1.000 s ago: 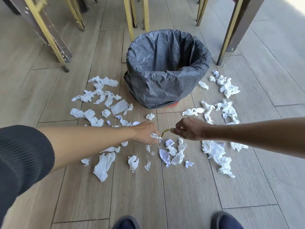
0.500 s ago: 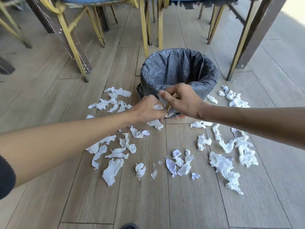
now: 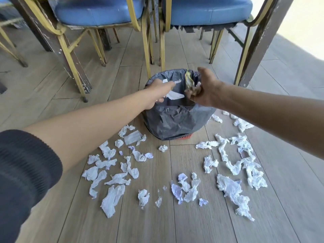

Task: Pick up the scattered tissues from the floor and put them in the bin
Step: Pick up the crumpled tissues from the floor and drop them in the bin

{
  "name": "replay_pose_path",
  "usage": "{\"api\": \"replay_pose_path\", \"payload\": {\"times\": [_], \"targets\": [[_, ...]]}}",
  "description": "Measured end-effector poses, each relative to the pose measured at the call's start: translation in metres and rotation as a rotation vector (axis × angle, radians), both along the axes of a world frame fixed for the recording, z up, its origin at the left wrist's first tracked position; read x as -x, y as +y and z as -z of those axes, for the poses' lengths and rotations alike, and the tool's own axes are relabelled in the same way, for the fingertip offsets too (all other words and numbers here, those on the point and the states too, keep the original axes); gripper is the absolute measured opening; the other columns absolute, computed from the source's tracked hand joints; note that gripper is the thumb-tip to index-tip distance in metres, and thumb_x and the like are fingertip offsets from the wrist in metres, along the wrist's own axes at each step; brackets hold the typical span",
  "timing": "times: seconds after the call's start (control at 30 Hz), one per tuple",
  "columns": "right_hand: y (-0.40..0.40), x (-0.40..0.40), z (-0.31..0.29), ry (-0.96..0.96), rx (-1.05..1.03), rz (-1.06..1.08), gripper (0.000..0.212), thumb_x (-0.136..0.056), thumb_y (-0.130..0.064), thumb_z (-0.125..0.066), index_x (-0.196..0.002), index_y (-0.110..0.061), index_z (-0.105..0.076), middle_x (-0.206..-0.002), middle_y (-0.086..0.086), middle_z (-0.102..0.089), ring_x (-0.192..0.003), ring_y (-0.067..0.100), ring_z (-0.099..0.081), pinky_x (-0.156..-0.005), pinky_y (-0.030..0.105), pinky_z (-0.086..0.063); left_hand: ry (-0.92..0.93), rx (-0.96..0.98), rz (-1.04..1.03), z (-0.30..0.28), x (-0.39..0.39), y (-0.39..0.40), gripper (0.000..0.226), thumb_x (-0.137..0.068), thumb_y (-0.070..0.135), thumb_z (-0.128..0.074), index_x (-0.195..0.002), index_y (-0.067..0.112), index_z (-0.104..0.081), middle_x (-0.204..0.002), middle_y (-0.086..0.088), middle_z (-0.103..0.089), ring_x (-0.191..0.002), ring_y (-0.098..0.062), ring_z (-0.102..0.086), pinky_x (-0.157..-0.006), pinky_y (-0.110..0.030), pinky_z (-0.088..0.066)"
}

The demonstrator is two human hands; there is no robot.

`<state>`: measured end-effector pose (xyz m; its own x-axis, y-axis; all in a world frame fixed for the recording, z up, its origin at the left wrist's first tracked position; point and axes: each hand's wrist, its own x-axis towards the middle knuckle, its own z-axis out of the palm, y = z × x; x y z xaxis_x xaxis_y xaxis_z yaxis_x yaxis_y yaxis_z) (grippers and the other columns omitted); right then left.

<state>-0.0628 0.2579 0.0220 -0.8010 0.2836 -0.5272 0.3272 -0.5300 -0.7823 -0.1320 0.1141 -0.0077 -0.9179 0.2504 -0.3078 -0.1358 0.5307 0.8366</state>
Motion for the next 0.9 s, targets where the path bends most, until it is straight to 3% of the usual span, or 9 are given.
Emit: {"api": "replay_pose_path", "payload": {"times": [0.07, 0.13, 0.23, 0.3, 0.37, 0.43, 0.57, 0.73, 0.9], "targets": [[0.003, -0.001, -0.003, 0.037, 0.112, 0.065, 0.043, -0.099, -0.048, -0.045, -0.120, -0.011, -0.051, -0.109, 0.014, -0.055, -0.096, 0.029, -0.063, -0.074, 0.043, -0.061, -0.075, -0.097, 0.002, -0.003, 0.004, 0.009, 0.067, -0.090, 0.058, -0.057, -0.141, 0.017, -0.048, -0.130, -0.002, -0.056, -0.104, -0.022, -0.056, -0.081, -0.028, -0.047], [0.009, -0.002, -0.002, 0.042, 0.160, 0.063, 0.056, -0.099, -0.052, -0.044, -0.142, -0.017, -0.036, -0.121, 0.014, -0.045, -0.114, 0.040, -0.057, -0.085, 0.053, -0.058, -0.118, -0.221, -0.025, -0.007, 0.008, 0.014, 0.074, -0.094, 0.059, -0.053, -0.153, 0.020, -0.031, -0.156, -0.002, -0.037, -0.135, -0.025, -0.044, -0.108, -0.037, -0.040], [0.019, 0.000, 0.001, 0.036, 0.162, 0.057, 0.070, -0.095, -0.056, -0.047, -0.152, -0.022, -0.025, -0.154, 0.016, -0.029, -0.131, 0.046, -0.043, -0.084, 0.060, -0.055, -0.064, -0.290, -0.030, -0.011, 0.007, 0.012, 0.074, -0.095, 0.062, -0.048, -0.155, 0.029, -0.019, -0.160, -0.001, -0.026, -0.139, -0.027, -0.037, -0.113, -0.045, -0.036], [0.021, -0.004, 0.001, 0.041, 0.161, 0.023, 0.076, -0.096, -0.056, -0.045, -0.155, -0.017, -0.018, -0.160, 0.018, -0.021, -0.133, 0.047, -0.042, -0.087, 0.057, -0.055, 0.068, -0.235, -0.027, -0.009, 0.006, 0.007, 0.069, -0.091, 0.065, -0.048, -0.148, 0.028, -0.034, -0.153, 0.000, -0.038, -0.135, -0.025, -0.041, -0.113, -0.048, -0.036], [0.019, -0.015, 0.001, 0.040, 0.090, -0.055, 0.077, -0.099, -0.056, -0.038, -0.153, -0.002, -0.023, -0.151, 0.025, -0.035, -0.121, 0.043, -0.056, -0.079, 0.047, -0.061, 0.233, -0.165, -0.058, -0.006, 0.000, -0.001, 0.052, -0.089, 0.060, -0.052, -0.128, 0.026, -0.053, -0.130, 0.001, -0.057, -0.119, -0.018, -0.053, -0.106, -0.044, -0.044], [0.012, -0.032, 0.006, 0.047, -0.059, -0.149, 0.072, -0.101, -0.055, -0.033, -0.136, 0.006, -0.047, -0.123, 0.024, -0.061, -0.095, 0.032, -0.069, -0.064, 0.036, -0.061, 0.379, -0.134, -0.033, -0.001, -0.013, -0.010, 0.033, -0.089, 0.051, -0.056, -0.111, 0.027, -0.060, -0.112, 0.006, -0.065, -0.106, -0.011, -0.062, -0.098, -0.041, -0.051], [0.002, -0.069, 0.034, 0.052, -0.321, -0.357, 0.061, -0.101, -0.056, -0.035, -0.101, -0.003, -0.065, -0.080, 0.011, -0.067, -0.061, 0.019, -0.064, -0.052, 0.027, -0.054, 0.609, -0.081, 0.244, 0.015, -0.061, -0.033, 0.015, -0.096, 0.030, -0.057, -0.096, 0.017, -0.063, -0.091, 0.006, -0.068, -0.080, -0.007, -0.069, -0.079, -0.033, -0.057], [-0.003, -0.098, 0.077, -0.041, -0.424, -0.463, 0.057, -0.100, -0.054, -0.041, -0.097, -0.003, -0.067, -0.079, 0.011, -0.067, -0.062, 0.019, -0.063, -0.053, 0.028, -0.052, 0.724, -0.005, 0.499, 0.041, -0.107, -0.049, 0.009, -0.093, 0.017, -0.064, -0.089, 0.008, -0.062, -0.082, 0.009, -0.063, -0.068, -0.008, -0.063, -0.059, -0.010, -0.045], [0.003, -0.116, 0.127, -0.176, -0.640, -0.633, 0.033, -0.099, -0.030, -0.057, -0.101, 0.002, -0.068, -0.085, 0.013, -0.071, -0.062, 0.018, -0.066, -0.059, 0.029, -0.057, 0.616, 0.170, 0.766, 0.091, -0.118, -0.060, 0.006, -0.090, 0.014, -0.062, -0.095, 0.011, -0.059, -0.092, 0.003, -0.062, -0.071, -0.005, -0.059, -0.064, -0.008, -0.040]]}}
